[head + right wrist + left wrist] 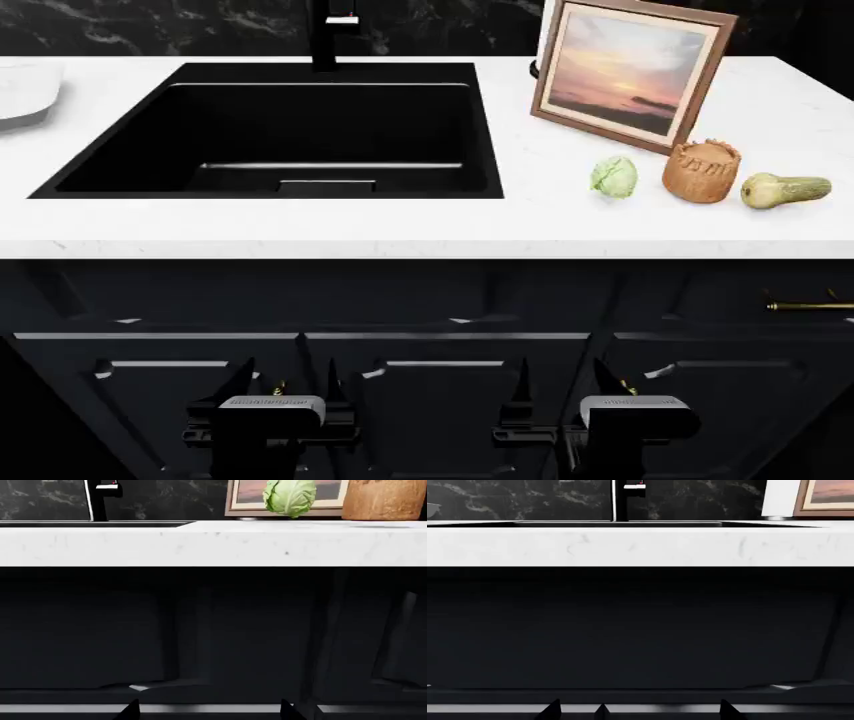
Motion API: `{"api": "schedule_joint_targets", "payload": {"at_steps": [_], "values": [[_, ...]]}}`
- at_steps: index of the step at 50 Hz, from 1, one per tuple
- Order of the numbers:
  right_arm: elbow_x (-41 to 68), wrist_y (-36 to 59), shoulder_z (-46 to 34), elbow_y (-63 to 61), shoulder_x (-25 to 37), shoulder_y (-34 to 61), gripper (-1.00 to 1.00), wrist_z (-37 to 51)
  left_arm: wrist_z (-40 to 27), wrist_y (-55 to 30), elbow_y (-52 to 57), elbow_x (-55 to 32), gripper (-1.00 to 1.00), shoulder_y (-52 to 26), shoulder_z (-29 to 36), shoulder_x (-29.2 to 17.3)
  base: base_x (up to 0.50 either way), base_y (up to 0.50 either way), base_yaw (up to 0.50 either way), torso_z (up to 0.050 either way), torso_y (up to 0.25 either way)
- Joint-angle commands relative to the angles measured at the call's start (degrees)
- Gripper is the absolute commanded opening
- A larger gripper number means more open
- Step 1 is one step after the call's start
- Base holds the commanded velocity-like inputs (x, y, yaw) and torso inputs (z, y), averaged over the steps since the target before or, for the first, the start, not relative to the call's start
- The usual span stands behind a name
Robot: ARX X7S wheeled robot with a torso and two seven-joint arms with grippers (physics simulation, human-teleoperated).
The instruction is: Pick up the fruits and vegetables and place them in the sink. Turn on the sink faucet to wash them. Then turn the sink off and put them in the tray.
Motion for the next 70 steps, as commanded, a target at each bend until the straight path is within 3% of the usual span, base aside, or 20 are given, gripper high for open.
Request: {"api": "schedule_joint_targets", "payload": {"at_steps": [1,55,63,70], "values": [[0.74,0.15,-1.16,-0.09,0.92,-0.05,1.00,1.17,-1.07,-0.09,-0.05,-0.95,1.00,-0.07,1.03,-0.90,0.00,0.00,0.00,0.000,0.000],[6.54,0.64,-6.25,-1.01,5.95,-0.34,1.00,5.80,-6.01,-1.16,-0.10,-6.73,1.00,-0.86,6.78,-5.82,0.00,-0.44,0.00,0.000,0.000],[7.28,11.47,-6.70,-14.45,8.08,-0.76,1.00,7.19,-6.83,-13.53,12.13,-9.18,1.00,-0.98,6.48,-8.20,0.00,0.00,0.00,0.000,0.000],[16.34,41.39,-2.28,-45.60,12.66,1.40,1.00,9.27,-7.01,-43.04,38.85,-24.25,1.00,-8.99,0.65,-13.60,0.00,0.00,0.00,0.000,0.000]]}}
